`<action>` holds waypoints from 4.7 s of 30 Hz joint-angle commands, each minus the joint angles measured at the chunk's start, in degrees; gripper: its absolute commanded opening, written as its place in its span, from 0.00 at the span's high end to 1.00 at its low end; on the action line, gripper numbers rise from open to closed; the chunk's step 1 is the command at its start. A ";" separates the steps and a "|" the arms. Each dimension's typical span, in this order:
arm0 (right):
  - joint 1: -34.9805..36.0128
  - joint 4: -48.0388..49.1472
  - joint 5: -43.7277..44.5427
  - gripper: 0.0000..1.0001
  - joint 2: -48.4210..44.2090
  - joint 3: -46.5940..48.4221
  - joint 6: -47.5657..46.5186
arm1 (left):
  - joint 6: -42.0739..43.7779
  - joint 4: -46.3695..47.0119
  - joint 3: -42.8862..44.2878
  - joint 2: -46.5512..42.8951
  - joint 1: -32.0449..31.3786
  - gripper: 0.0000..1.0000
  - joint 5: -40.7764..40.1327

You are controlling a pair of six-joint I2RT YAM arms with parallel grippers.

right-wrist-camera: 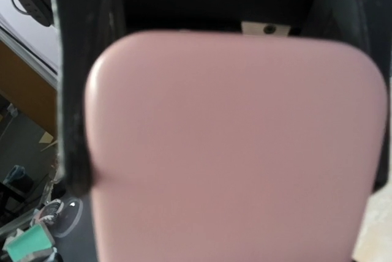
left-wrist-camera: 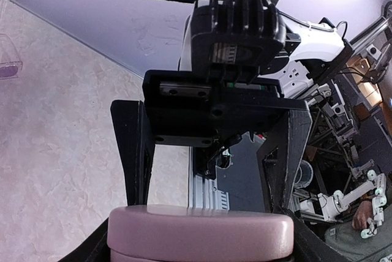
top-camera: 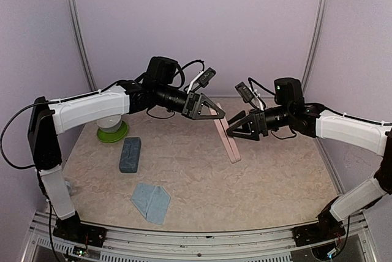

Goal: Organize the sunglasses
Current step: Pass from the left arm to the right, then pass from the right arm to the left, then open the sunglasses case.

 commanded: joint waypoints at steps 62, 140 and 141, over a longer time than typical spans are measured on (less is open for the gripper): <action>1.25 35.31 12.08 0.44 -9.56 -10.59 19.60 | -2.81 31.56 -16.27 -10.91 -1.32 0.01 -8.58; 2.27 5.62 28.40 0.10 -10.10 -6.12 0.88 | -4.99 28.14 -15.51 -10.96 -4.75 0.50 -9.64; 2.27 5.25 28.99 0.10 -10.20 -6.15 0.82 | -4.90 27.85 -15.57 -11.03 -4.75 0.50 -9.51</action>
